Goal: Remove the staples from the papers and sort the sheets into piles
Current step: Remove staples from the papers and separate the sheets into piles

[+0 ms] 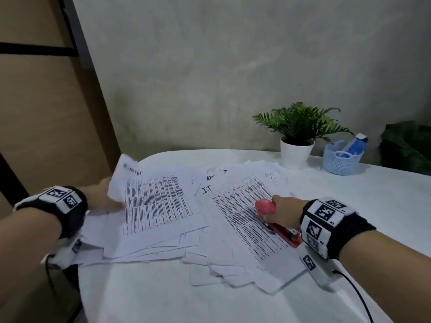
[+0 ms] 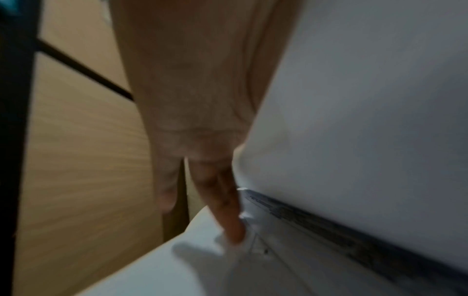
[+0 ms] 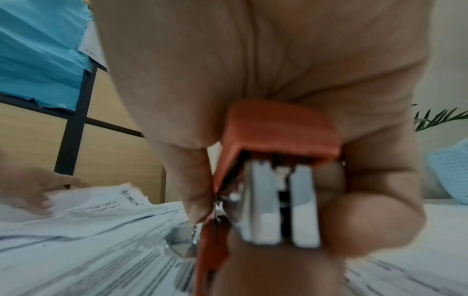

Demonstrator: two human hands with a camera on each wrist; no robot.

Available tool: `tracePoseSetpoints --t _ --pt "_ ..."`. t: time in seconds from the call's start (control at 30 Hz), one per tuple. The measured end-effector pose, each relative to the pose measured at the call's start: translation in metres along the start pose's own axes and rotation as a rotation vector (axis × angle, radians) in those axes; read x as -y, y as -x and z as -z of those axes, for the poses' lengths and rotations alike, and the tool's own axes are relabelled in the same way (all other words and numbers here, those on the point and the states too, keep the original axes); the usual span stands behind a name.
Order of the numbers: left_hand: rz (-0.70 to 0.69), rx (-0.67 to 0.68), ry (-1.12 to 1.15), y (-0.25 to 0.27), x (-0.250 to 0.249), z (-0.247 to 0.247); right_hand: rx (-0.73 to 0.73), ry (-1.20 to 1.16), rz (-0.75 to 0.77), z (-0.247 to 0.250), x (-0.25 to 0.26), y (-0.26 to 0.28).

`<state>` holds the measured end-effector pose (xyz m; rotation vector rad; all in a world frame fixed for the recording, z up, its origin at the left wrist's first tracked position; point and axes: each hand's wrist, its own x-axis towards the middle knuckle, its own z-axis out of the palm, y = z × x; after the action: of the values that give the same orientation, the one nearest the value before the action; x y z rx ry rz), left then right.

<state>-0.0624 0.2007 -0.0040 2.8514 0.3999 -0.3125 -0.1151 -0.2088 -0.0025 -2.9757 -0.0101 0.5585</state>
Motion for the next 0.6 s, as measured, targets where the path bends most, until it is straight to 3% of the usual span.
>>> tracePoseSetpoints --t 0.1,0.2,0.27,0.33,0.47,0.6 --pt "0.018 0.119 -0.374 0.008 0.006 -0.003 0.011 0.016 0.011 -0.004 -0.002 -0.003" --pt "-0.091 -0.033 -0.687 0.023 -0.017 -0.001 0.025 0.049 0.036 -0.005 -0.001 -0.003" --pt "-0.241 -0.090 -0.626 0.034 -0.049 0.002 0.014 0.038 0.039 -0.005 0.000 -0.001" --pt "-0.323 -0.047 -0.442 0.041 -0.089 0.000 0.010 0.061 0.057 -0.003 0.002 0.002" --pt "-0.287 0.234 -0.220 0.042 -0.162 -0.029 0.001 0.147 0.104 -0.004 0.002 0.007" --pt "-0.247 0.191 -0.340 0.038 -0.195 -0.049 -0.040 0.196 0.119 -0.010 -0.005 -0.001"
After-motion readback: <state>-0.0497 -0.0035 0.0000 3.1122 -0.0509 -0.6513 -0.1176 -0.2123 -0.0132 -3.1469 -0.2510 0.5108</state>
